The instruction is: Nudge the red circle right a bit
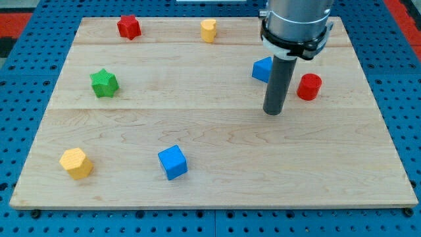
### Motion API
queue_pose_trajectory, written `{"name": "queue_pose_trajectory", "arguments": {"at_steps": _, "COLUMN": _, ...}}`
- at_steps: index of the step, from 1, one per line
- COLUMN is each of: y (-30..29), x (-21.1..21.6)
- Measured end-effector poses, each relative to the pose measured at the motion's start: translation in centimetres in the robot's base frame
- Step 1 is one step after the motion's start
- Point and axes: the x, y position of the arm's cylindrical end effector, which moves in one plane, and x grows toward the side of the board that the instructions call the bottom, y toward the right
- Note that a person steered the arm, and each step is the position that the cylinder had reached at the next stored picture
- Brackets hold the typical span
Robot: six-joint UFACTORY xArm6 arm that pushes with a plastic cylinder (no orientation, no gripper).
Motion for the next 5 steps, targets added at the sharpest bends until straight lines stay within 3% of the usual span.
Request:
{"name": "queue_pose_trajectory", "arguments": {"at_steps": 3, "y": 2.1, "x": -4.7}}
{"name": "queue_pose_trajectory", "arguments": {"at_steps": 5, "y": 3.7, "x": -4.8}}
